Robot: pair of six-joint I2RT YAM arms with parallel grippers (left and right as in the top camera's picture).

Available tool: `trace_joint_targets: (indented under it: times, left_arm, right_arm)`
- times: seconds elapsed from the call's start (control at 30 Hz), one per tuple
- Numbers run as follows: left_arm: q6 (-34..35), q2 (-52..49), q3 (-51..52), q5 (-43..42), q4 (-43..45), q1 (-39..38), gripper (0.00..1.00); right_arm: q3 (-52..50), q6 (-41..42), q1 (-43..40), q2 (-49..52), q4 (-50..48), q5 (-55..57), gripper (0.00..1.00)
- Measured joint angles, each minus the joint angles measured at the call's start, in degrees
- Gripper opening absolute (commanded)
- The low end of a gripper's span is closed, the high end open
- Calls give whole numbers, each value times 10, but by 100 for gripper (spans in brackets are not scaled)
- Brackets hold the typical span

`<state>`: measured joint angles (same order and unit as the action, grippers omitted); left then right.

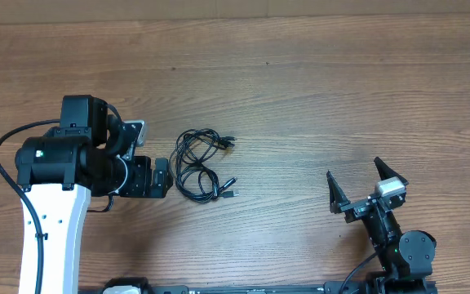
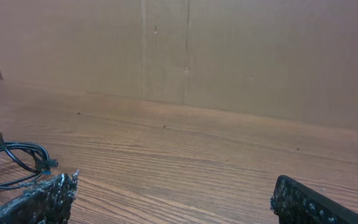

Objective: Untangle cables
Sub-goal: 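Move the left gripper forward over the black cable tangle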

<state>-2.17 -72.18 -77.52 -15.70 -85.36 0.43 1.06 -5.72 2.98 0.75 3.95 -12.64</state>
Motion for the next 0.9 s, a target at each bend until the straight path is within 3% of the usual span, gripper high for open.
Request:
trace_joint_targets:
  times: [0.5, 0.9]
  left_arm:
    - [-4, 0, 36, -12, 10, -1, 100]
    - [-10, -5, 135, -9, 167, -115, 100]
  right_arm:
    - [0, -1, 0, 0, 0, 0, 100]
    - [0, 0, 0, 0, 0, 0, 100]
